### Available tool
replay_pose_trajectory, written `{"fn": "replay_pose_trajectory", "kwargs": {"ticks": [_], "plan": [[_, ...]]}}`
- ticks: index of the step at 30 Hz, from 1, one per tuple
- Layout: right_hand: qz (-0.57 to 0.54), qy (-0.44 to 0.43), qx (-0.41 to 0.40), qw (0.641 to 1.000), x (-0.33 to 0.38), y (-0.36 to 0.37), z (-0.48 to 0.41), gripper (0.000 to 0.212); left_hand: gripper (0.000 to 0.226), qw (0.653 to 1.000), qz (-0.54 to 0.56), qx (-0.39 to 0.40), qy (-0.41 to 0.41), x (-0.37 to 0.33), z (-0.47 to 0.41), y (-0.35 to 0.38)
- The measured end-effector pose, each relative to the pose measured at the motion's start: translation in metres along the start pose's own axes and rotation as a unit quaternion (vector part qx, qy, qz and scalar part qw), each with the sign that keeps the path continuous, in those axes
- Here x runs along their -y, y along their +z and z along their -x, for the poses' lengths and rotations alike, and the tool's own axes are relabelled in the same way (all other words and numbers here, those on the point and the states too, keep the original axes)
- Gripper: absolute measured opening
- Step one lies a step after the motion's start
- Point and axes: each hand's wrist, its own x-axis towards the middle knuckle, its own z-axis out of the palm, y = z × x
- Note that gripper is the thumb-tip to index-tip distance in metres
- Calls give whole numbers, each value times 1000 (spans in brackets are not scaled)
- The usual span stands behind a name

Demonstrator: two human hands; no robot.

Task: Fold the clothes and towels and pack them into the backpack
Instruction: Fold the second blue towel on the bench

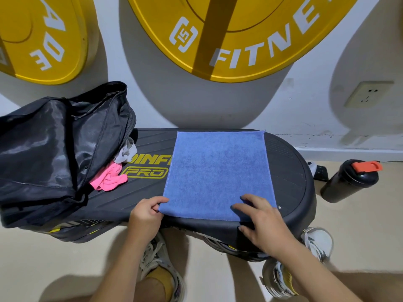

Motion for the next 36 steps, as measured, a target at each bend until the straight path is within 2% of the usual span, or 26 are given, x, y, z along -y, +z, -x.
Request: {"fn": "replay_pose_trajectory", "kwargs": {"ticks": [7,10,14,17,20,21,23,24,26,29,31,34,36], "plan": [[9,10,32,999,-6,-5,-4,45,24,999,52,7,7,0,-4,-5],[1,5,11,1000,-5,-5,-6,41,10,996,93,-8,-12,1,-6,-5],[44,-48,-42,997,-8,0,-8,33,10,994,108,-5,-24,4,-7,-7],[114,-67,-39,990,-19,-7,-10,44,10,997,74,-13,28,3,-8,-10],[176,-61,-59,981,-29,-18,-8,48,14,992,56,18,110,-5,-11,-18],[192,-73,-63,977,-33,-22,-7,45,15,991,46,26,122,-6,-13,-21],[211,-88,-52,972,-41,-31,-4,37,15,995,26,33,94,-8,-18,-25],[218,-91,-38,971,-45,-37,-2,34,15,996,14,47,69,-10,-19,-28],[208,-87,18,974,-48,-50,2,24,12,990,-53,126,40,-10,-21,-35],[203,-88,146,964,-41,-70,5,13,22,954,-127,273,6,-13,-11,-46],[208,-64,239,946,-32,-80,5,15,20,933,-138,332,-25,-15,-5,-50],[150,-18,320,935,-31,-84,3,32,20,896,-194,397,-42,-13,-1,-53],[81,12,350,933,-35,-90,-1,29,21,898,-164,405,-46,-14,0,-55]]}}
